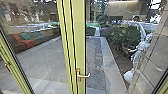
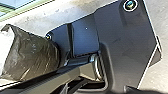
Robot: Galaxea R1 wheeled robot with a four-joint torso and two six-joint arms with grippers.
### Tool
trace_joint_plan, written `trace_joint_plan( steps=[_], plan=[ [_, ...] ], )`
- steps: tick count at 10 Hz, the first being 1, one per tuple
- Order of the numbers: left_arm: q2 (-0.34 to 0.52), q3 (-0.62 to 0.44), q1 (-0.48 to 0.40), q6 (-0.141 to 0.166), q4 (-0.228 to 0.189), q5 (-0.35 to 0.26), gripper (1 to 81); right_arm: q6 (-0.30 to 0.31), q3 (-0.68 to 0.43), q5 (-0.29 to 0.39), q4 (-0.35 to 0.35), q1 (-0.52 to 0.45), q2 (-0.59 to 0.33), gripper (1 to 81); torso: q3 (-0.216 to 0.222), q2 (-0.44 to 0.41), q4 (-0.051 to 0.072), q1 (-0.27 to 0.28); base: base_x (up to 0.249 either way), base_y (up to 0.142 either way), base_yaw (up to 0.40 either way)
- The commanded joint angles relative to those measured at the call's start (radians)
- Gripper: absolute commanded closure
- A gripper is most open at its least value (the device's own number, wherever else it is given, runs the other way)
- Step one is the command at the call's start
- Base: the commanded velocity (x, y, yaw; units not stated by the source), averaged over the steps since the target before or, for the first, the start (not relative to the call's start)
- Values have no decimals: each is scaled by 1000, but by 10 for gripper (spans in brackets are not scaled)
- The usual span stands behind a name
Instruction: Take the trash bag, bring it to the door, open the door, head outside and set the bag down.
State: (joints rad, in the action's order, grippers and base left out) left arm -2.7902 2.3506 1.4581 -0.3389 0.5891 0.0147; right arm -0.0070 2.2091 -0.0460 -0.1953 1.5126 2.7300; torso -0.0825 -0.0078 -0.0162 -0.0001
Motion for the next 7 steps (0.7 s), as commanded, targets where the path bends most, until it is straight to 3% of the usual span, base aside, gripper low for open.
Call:
trace_joint_plan(
  steps=[1,7],
  plan=[
    [10,-8,-43,-3,-6,-75,811,-2,-16,61,13,-44,-13,10,0,0,0,0,0,0,148],
    [9,-8,-44,-3,-5,-75,811,-2,-8,61,13,-42,-8,10,0,0,0,0,0,0,136]
  ],
)
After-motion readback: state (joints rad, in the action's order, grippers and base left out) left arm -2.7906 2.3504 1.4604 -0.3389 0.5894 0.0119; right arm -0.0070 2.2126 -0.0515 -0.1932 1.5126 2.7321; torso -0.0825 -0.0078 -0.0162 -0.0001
